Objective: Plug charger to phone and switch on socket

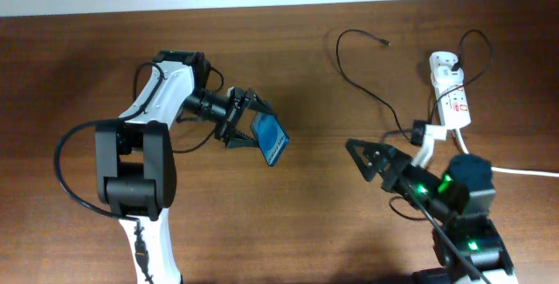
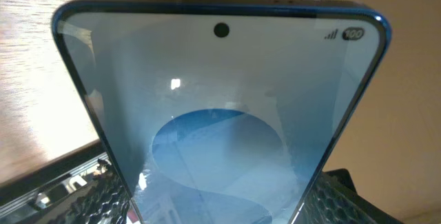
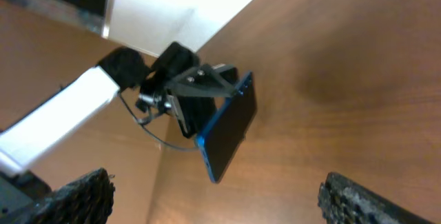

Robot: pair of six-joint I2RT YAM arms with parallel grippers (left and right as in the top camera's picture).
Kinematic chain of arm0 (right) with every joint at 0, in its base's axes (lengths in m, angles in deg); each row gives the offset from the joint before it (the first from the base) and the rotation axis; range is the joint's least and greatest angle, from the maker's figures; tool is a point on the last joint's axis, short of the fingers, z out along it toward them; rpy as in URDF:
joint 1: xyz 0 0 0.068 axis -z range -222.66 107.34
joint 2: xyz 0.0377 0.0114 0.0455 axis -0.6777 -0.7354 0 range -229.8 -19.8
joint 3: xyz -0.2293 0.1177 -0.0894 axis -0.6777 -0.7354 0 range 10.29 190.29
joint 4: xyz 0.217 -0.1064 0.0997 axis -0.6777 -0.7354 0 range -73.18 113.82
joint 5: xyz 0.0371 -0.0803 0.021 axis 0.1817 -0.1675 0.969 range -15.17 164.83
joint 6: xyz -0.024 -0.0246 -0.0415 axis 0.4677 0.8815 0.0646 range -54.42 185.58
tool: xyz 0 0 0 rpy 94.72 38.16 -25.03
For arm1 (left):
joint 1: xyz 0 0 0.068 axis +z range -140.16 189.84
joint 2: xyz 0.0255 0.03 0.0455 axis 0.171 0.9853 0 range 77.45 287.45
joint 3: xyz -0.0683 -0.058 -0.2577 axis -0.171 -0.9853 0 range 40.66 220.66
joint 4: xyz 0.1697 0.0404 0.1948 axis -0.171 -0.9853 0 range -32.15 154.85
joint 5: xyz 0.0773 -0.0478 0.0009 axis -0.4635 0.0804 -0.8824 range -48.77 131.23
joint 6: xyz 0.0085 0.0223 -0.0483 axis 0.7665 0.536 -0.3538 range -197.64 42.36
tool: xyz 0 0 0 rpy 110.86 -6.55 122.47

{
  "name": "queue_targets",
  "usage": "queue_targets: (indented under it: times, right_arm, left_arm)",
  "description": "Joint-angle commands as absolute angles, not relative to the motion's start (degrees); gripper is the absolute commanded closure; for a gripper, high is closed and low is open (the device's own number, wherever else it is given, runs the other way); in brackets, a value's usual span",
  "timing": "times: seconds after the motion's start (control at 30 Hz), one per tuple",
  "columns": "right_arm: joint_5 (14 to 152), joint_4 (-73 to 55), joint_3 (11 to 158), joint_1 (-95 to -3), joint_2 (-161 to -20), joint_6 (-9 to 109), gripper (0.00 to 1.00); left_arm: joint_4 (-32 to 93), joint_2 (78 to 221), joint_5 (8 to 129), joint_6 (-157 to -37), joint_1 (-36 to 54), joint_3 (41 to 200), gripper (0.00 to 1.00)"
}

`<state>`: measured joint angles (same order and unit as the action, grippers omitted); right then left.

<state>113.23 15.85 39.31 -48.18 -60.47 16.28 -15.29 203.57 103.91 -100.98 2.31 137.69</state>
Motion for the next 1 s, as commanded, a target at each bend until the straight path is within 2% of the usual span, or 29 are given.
queue_targets:
  times: [0.0, 0.1, 0.23, 0.3, 0.37, 0.43, 0.53, 0.73, 0.77, 0.8, 0.97]
  right_arm:
    - [106.4, 21.5, 39.9, -55.6, -68.8, 22.3, 0.01]
    - [86.6, 25.3, 42.6, -73.6, -79.4, 22.2, 0.01]
    - [69.9, 36.7, 43.7, -86.1, -88.9, 22.2, 0.02]
    - [68.3, 44.3, 44.4, -87.0, -95.0, 22.3, 0.01]
    - [68.3, 45.3, 47.2, -87.0, -100.6, 22.2, 0.01]
    - [69.7, 45.3, 51.0, -87.0, -105.1, 22.2, 0.09]
    - [69.6, 45.3, 52.4, -87.0, -107.4, 20.5, 0.31]
    - [69.6, 44.5, 52.6, -87.0, -107.4, 19.6, 0.41]
    - [69.7, 43.6, 52.6, -87.0, -107.4, 19.6, 0.43]
    - [70.0, 42.9, 52.6, -87.0, -107.4, 19.5, 0.52]
    - [70.3, 42.6, 52.6, -87.0, -107.6, 18.4, 0.54]
  left_arm:
    - [-15.3, 203.8, 106.4, -100.3, 2.4, 138.8, 0.39]
    - [-13.4, 203.8, 105.7, -100.5, 2.4, 138.8, 0.39]
    - [-13.2, 203.8, 104.4, -100.7, 2.4, 138.8, 0.37]
    - [-13.2, 203.8, 104.4, -100.7, 2.4, 138.8, 0.37]
    - [-13.2, 203.8, 104.4, -100.7, 2.4, 138.8, 0.37]
    - [-12.7, 203.8, 104.4, -100.7, 2.4, 138.7, 0.36]
    - [-12.1, 203.8, 104.4, -100.7, 2.4, 138.7, 0.36]
    - [-11.2, 203.8, 103.3, -100.7, 2.3, 138.7, 0.37]
    - [-11.0, 203.8, 103.1, -100.7, 2.3, 138.7, 0.37]
    - [-10.9, 203.8, 102.9, -100.7, 2.3, 138.7, 0.37]
    - [-9.1, 203.8, 102.9, -100.7, -0.3, 138.7, 0.37]
